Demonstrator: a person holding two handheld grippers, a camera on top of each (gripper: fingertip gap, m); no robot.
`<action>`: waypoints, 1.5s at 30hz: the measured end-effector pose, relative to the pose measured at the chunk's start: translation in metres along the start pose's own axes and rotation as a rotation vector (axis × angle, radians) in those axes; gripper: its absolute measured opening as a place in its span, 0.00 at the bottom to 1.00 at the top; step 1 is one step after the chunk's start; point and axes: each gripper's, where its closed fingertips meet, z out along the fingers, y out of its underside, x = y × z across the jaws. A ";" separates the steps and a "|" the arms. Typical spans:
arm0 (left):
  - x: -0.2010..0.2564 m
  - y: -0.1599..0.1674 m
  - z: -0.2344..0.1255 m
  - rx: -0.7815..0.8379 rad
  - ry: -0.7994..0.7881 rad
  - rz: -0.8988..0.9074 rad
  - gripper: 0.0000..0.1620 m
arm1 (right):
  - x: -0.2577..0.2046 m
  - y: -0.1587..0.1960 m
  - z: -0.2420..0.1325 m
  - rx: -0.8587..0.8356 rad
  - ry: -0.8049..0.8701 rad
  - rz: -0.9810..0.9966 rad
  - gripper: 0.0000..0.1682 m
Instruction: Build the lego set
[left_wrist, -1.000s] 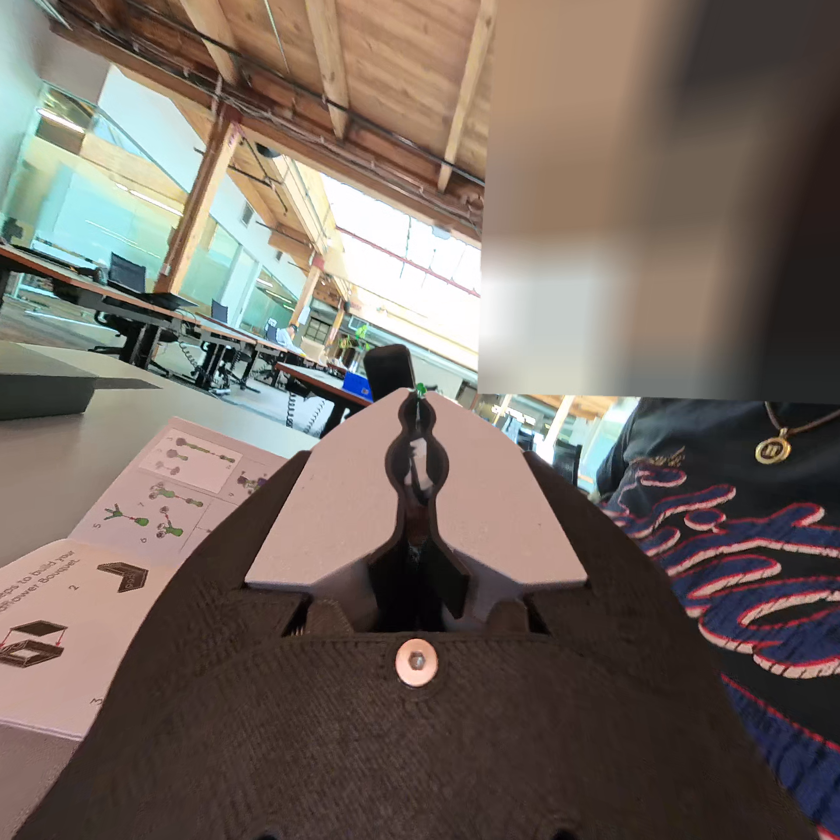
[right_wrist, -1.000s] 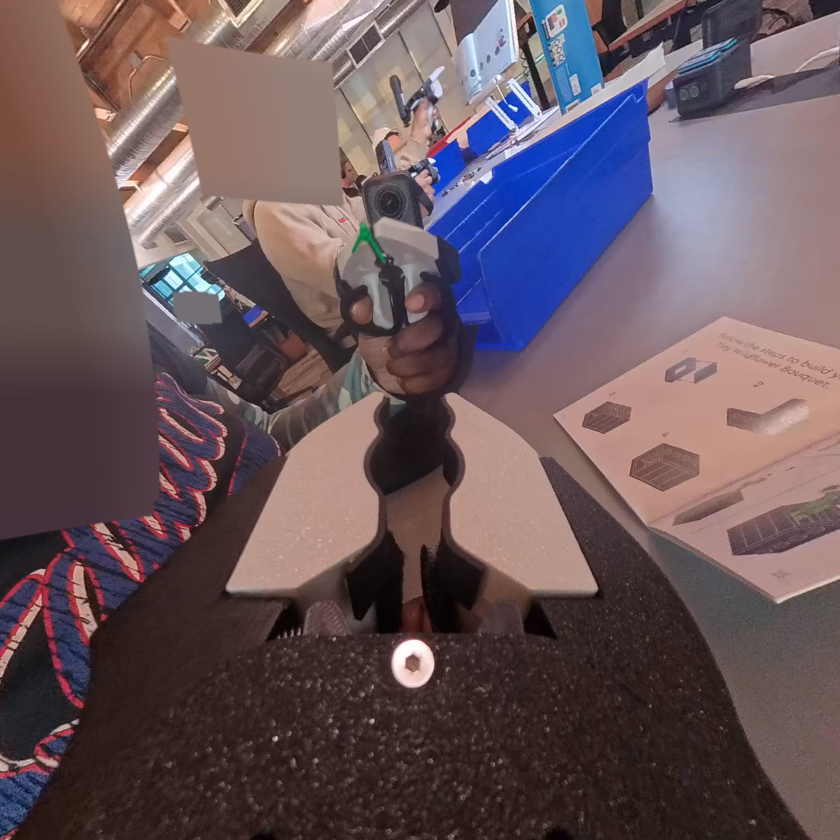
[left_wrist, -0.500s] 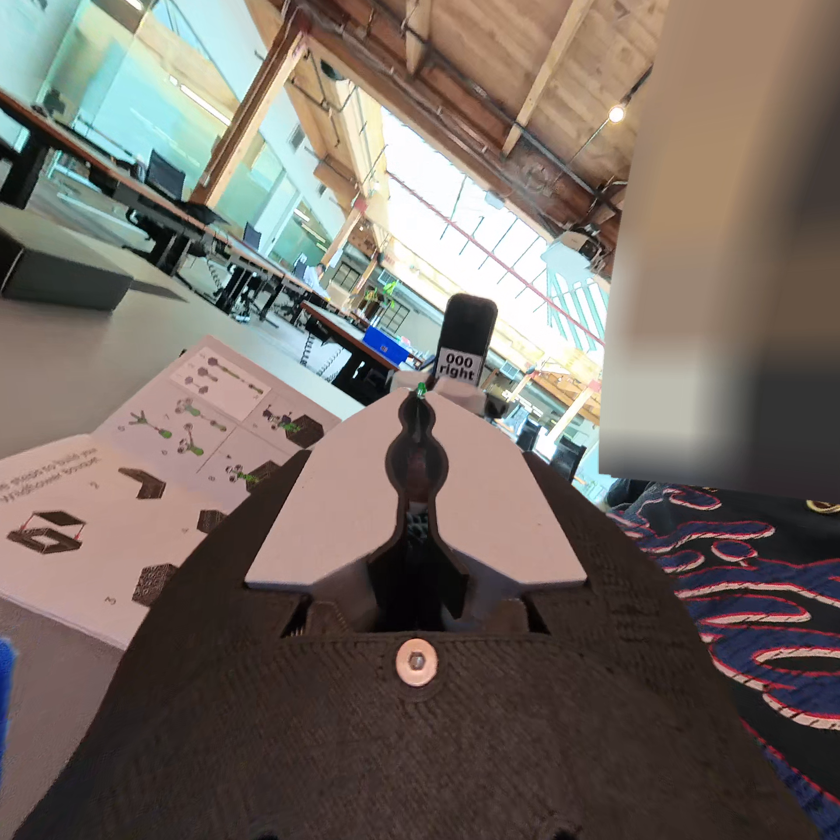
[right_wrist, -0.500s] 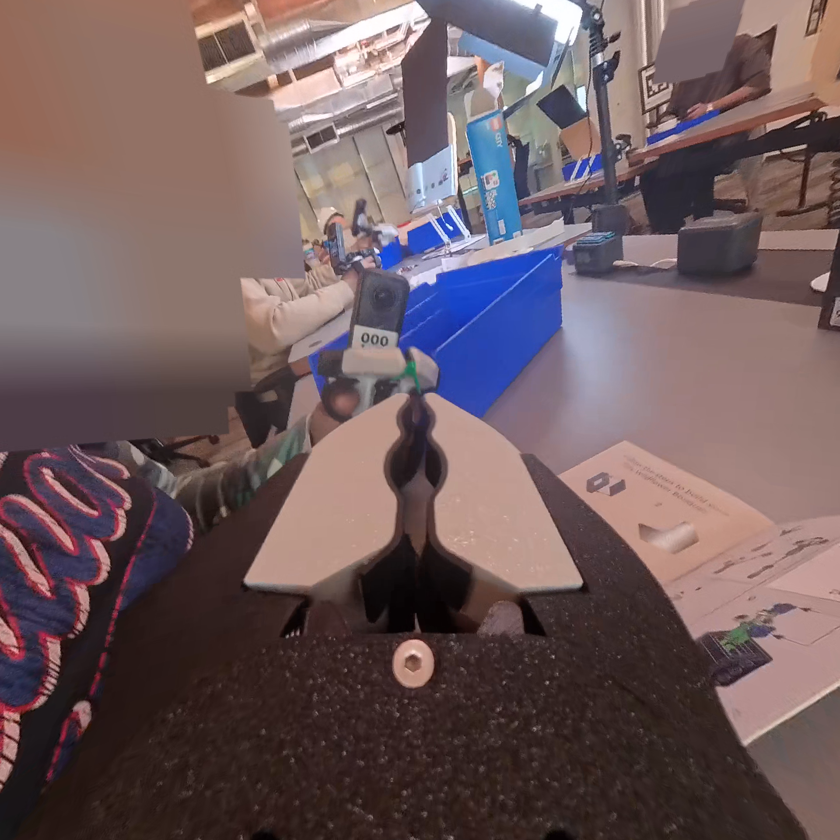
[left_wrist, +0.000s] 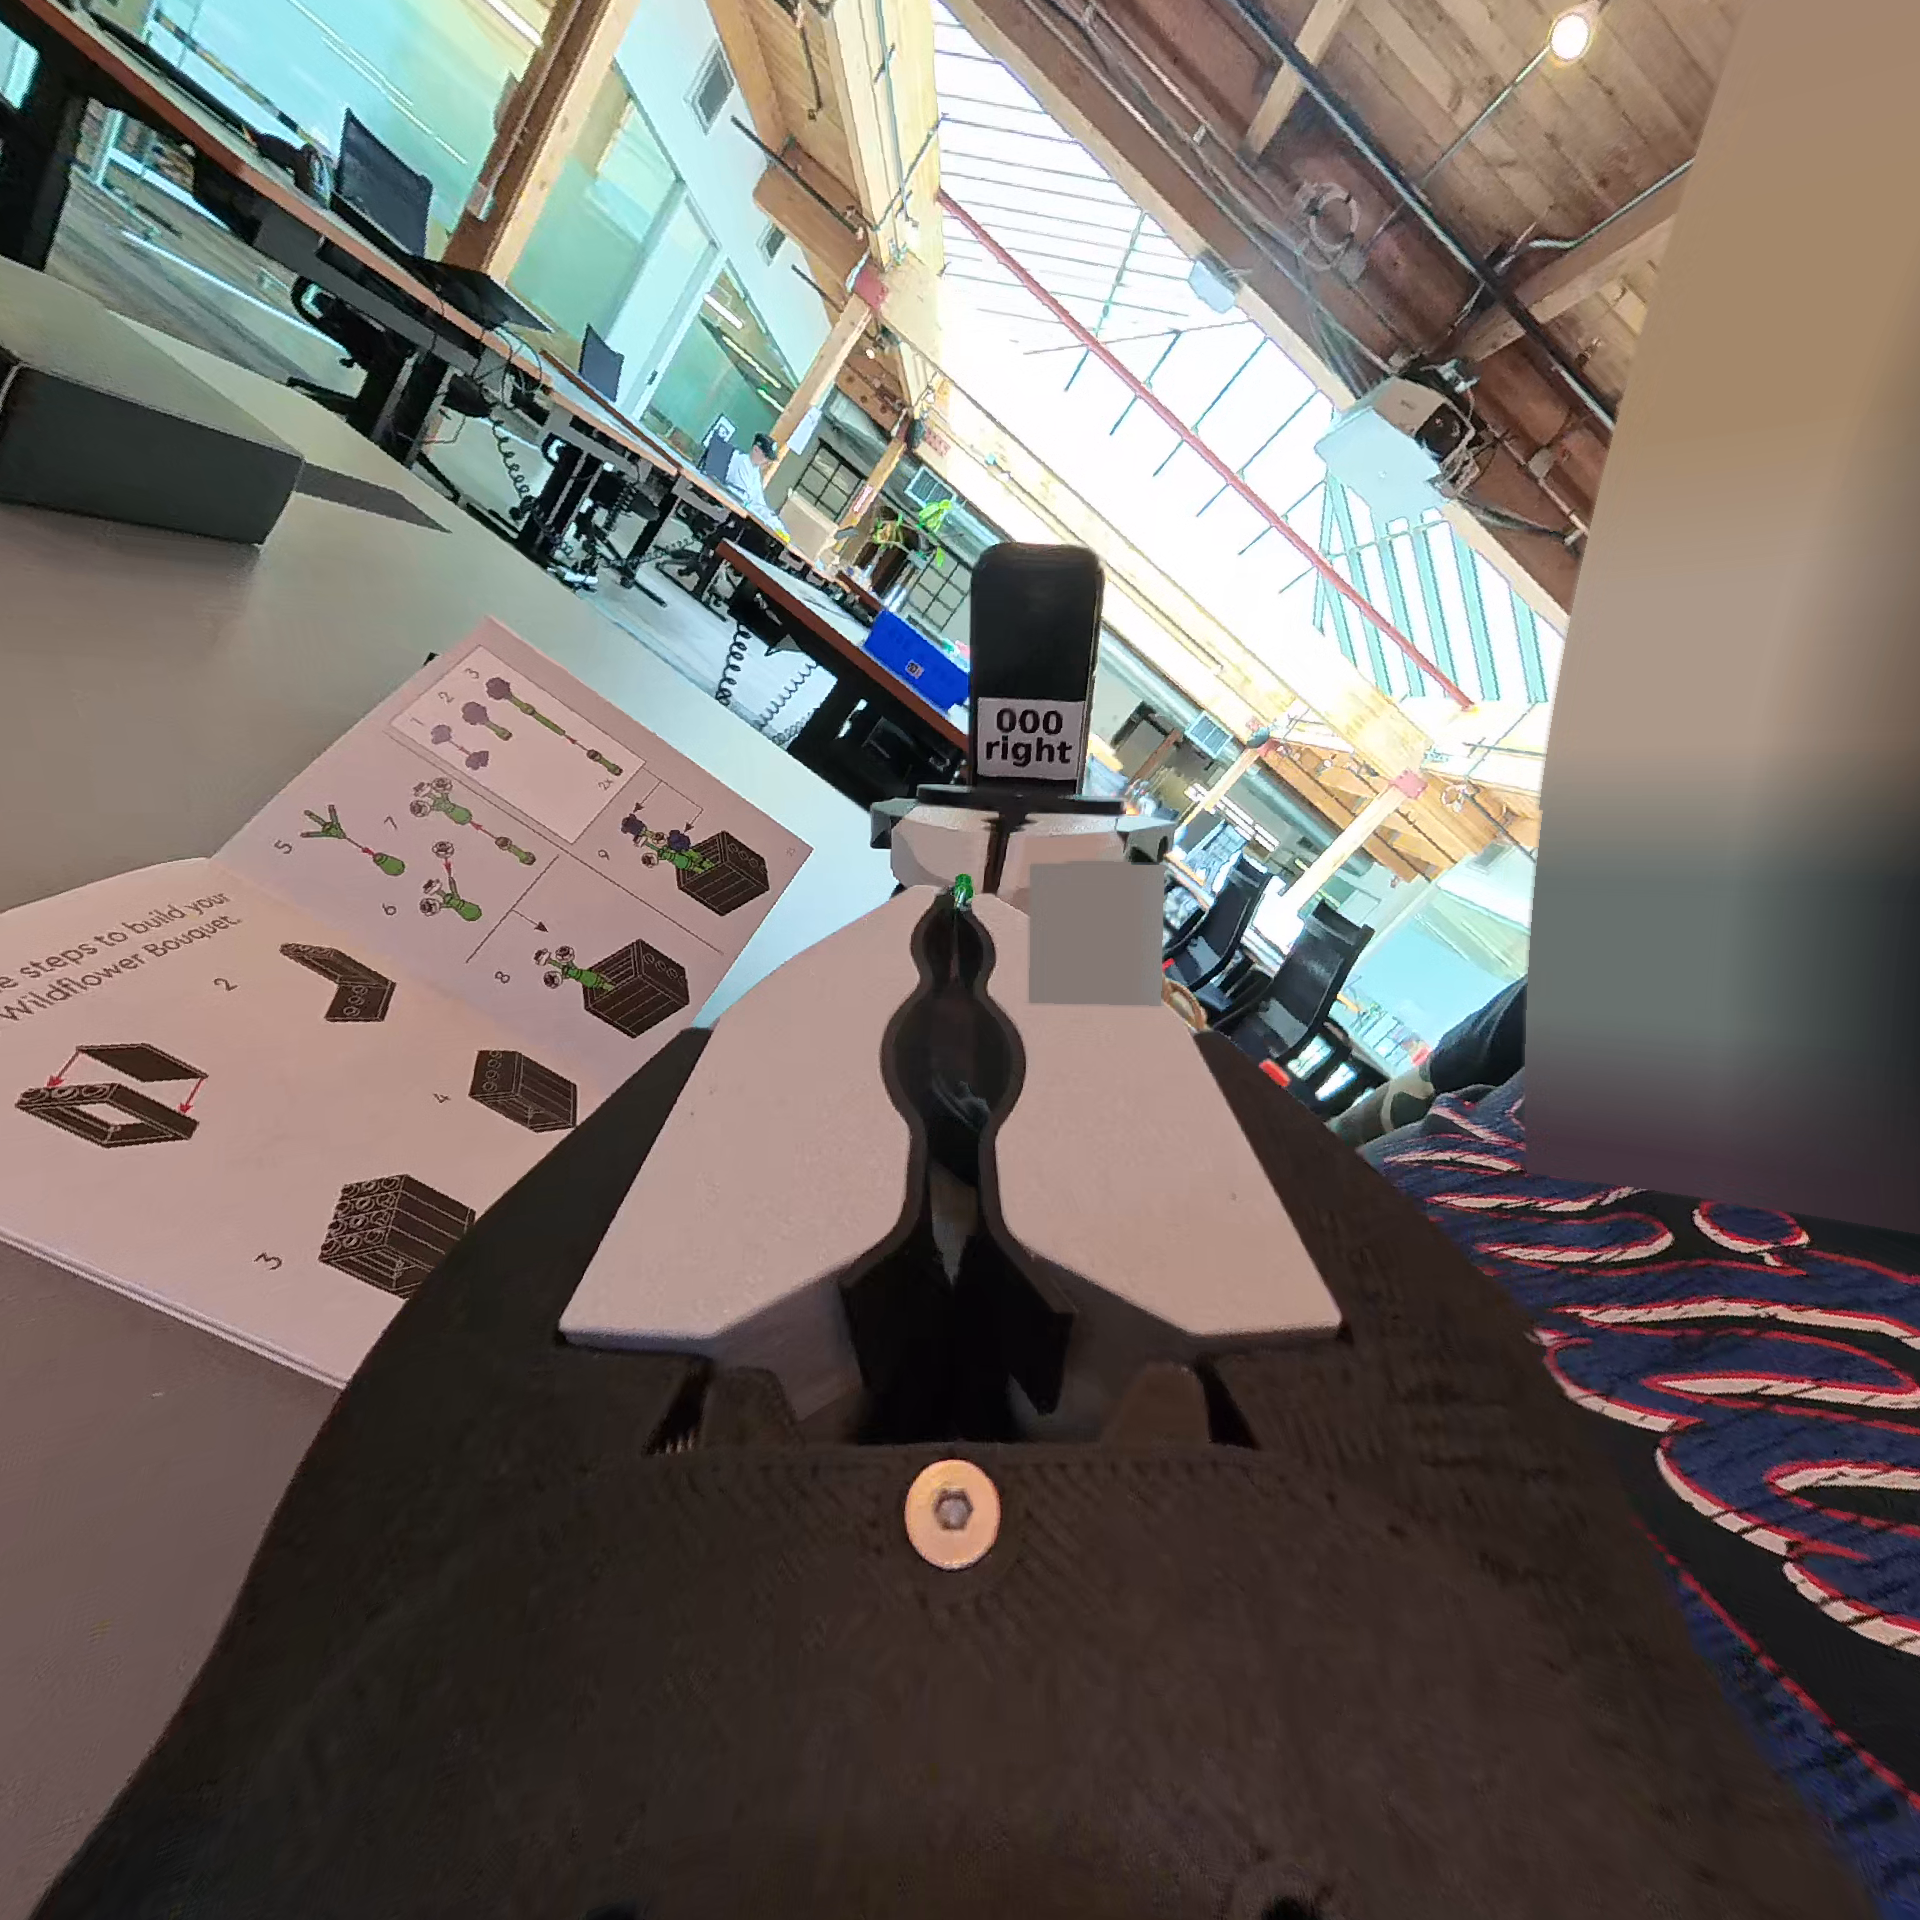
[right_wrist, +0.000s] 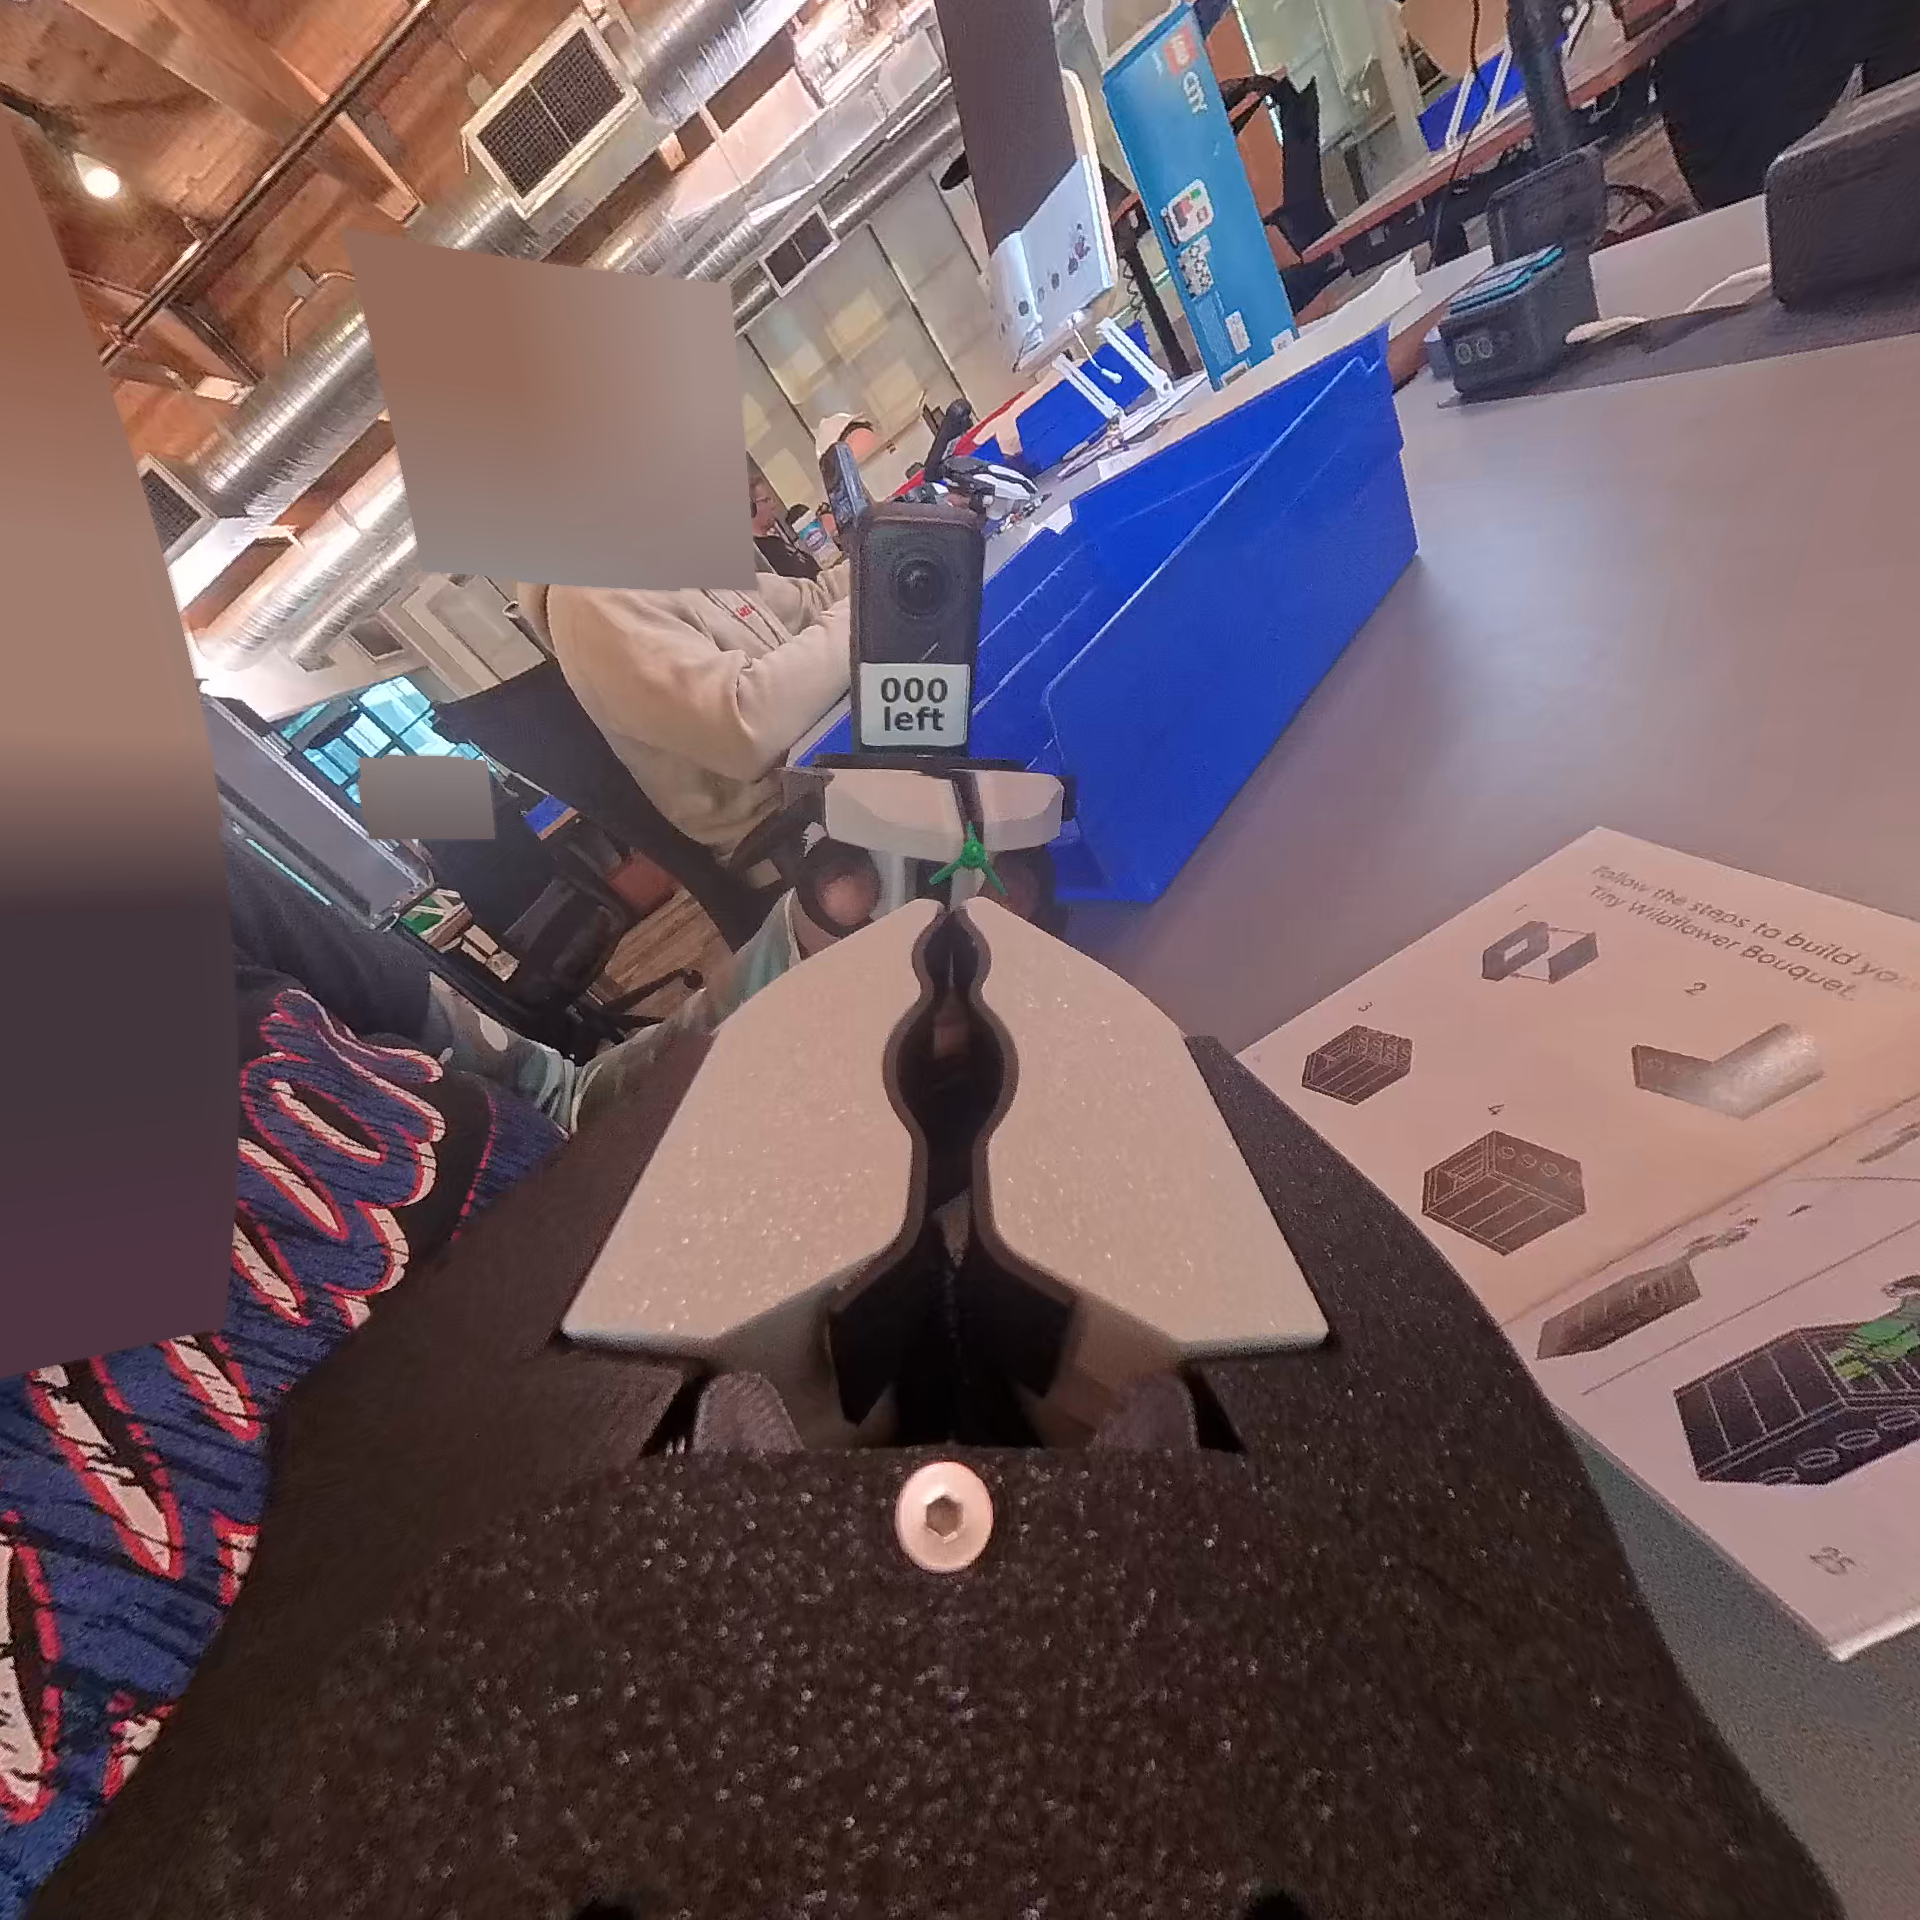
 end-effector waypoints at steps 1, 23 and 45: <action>0.000 0.002 0.001 -0.012 -0.007 0.008 0.00 | 0.001 0.000 0.000 -0.003 0.004 -0.002 0.00; 0.001 0.009 0.004 -0.057 -0.022 0.066 0.00 | 0.007 0.009 -0.006 -0.021 0.076 -0.061 0.00; 0.017 0.019 0.007 -0.126 0.062 0.139 0.01 | 0.037 0.103 -0.055 -0.993 0.047 -0.896 0.10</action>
